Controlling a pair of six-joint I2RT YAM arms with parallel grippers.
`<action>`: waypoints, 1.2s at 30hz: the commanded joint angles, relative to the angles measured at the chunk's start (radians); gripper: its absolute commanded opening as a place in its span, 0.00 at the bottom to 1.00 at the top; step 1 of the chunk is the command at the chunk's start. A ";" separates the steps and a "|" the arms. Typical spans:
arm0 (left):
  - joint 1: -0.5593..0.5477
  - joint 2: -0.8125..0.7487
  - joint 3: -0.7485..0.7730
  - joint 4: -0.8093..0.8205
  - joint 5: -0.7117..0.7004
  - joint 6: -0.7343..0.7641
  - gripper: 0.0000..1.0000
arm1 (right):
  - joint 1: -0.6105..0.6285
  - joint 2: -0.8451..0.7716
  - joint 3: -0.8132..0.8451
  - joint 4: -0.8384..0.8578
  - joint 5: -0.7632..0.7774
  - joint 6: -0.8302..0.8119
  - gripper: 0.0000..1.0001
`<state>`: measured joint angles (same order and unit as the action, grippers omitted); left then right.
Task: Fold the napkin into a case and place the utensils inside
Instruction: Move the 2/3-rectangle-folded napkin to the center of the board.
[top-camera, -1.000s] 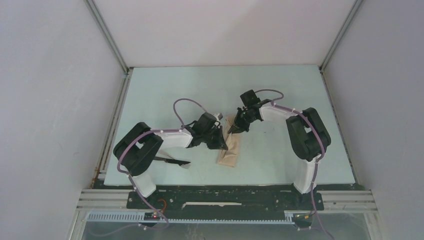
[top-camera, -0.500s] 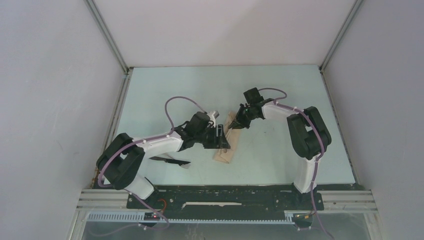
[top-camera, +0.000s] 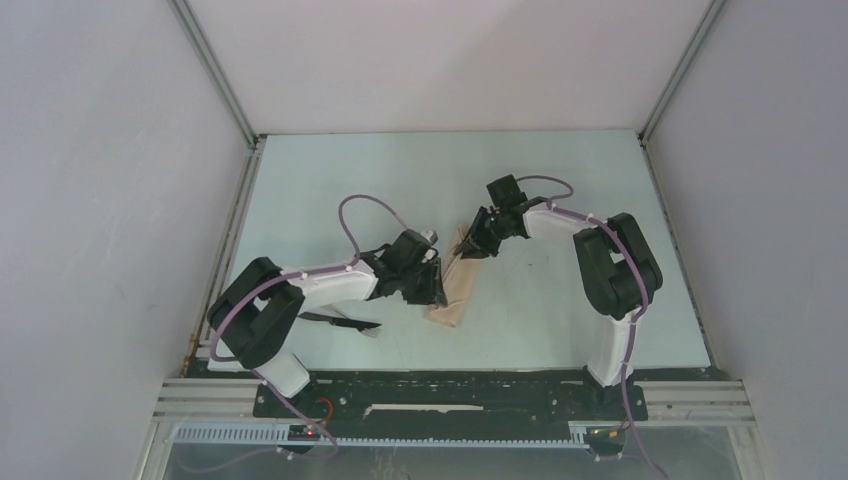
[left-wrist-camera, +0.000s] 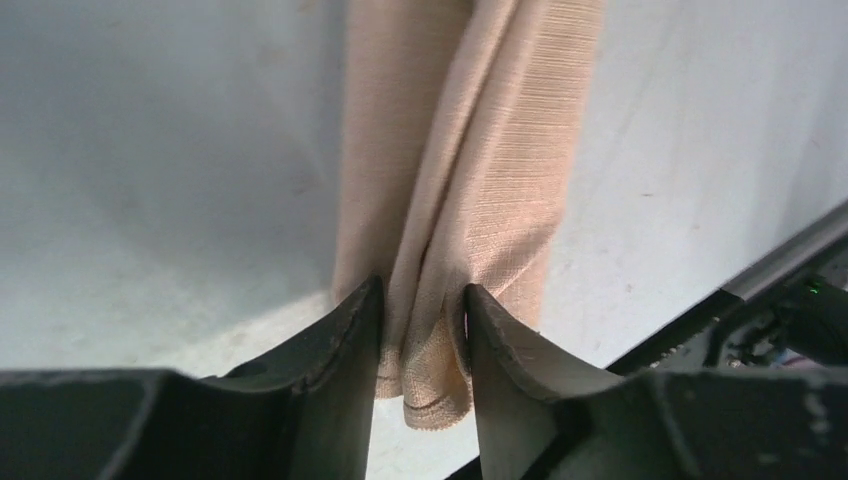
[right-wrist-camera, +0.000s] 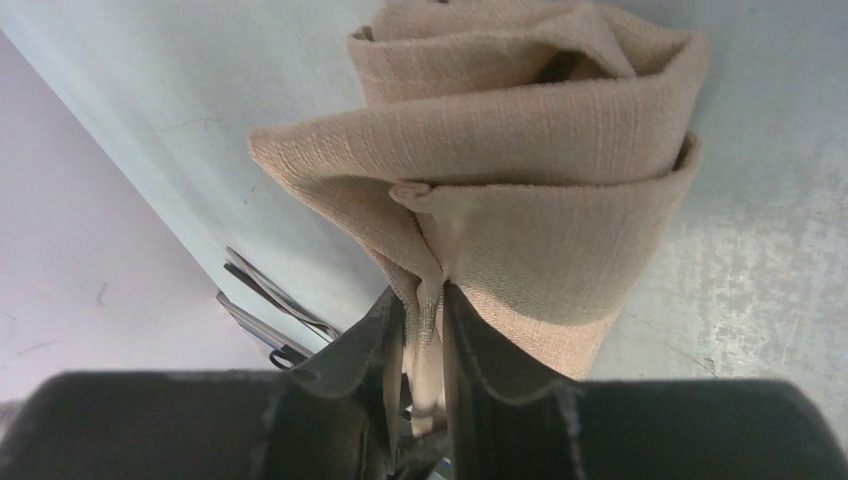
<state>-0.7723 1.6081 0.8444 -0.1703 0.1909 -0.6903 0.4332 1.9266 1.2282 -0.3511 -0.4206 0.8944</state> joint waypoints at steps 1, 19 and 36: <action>0.027 -0.047 -0.042 -0.032 -0.087 -0.019 0.40 | -0.011 -0.013 0.038 0.043 -0.020 -0.046 0.32; 0.038 -0.045 -0.136 0.082 -0.028 -0.074 0.35 | -0.018 -0.072 -0.041 0.193 -0.232 -0.216 0.71; 0.039 -0.207 -0.109 0.015 -0.030 -0.045 0.71 | -0.016 0.114 -0.051 0.532 -0.237 -0.085 0.65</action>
<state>-0.7364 1.4940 0.7025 -0.0818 0.1886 -0.7597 0.4202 1.9980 1.1786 0.0654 -0.6533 0.7830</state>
